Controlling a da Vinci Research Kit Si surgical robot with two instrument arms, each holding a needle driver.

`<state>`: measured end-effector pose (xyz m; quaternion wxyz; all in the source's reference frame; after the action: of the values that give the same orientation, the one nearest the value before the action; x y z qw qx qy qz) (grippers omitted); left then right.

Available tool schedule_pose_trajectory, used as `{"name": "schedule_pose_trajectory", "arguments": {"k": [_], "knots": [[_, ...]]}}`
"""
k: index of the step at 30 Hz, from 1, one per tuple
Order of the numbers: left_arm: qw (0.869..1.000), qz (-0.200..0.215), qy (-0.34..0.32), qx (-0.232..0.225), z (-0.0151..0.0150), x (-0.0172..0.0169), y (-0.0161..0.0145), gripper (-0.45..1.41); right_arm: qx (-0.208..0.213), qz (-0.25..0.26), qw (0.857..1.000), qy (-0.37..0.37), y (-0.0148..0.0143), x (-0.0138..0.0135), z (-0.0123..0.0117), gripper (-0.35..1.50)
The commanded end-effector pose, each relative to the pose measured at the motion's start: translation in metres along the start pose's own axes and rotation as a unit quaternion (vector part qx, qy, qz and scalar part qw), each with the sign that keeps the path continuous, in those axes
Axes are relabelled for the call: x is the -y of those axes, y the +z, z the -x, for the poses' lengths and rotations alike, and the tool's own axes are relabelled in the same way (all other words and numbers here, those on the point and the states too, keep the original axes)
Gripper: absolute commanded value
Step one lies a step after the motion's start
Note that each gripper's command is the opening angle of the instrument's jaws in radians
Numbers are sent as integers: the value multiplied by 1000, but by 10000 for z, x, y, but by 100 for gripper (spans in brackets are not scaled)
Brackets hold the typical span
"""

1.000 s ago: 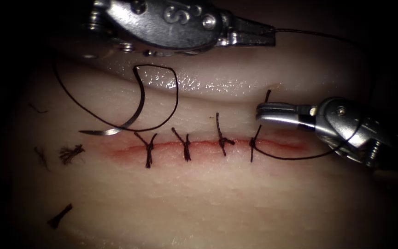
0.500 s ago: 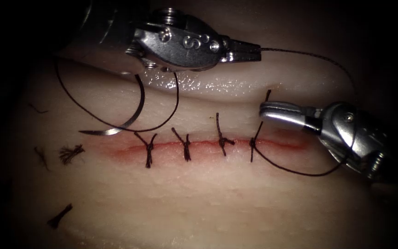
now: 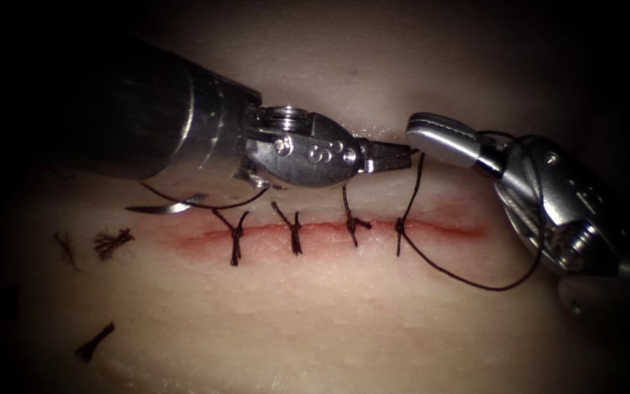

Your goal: Wound Closure

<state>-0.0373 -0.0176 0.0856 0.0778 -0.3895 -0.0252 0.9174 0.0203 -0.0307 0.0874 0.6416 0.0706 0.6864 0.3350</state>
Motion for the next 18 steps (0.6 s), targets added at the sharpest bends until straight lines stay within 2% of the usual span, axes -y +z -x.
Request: {"name": "schedule_pose_trajectory", "arguments": {"k": [1,6,9,12,14,18], "knots": [[1000,1,1,-1,1,-4,9,-45,-1,9,1000,1,12,1,8,16],[1000,2,4,-1,4,-16,11,-45,15,72,997,-6,14,-4,9,16],[1000,1,4,0,2,-22,9,-45,54,115,992,-11,13,-10,10,24],[1000,2,2,0,-2,-28,7,-45,90,147,985,-7,11,-21,12,53],[1000,3,1,-3,-8,-34,7,-45,128,166,978,4,14,-30,19,86],[1000,2,0,-2,-15,-40,9,-45,191,209,958,43,14,-34,39,95]]}}
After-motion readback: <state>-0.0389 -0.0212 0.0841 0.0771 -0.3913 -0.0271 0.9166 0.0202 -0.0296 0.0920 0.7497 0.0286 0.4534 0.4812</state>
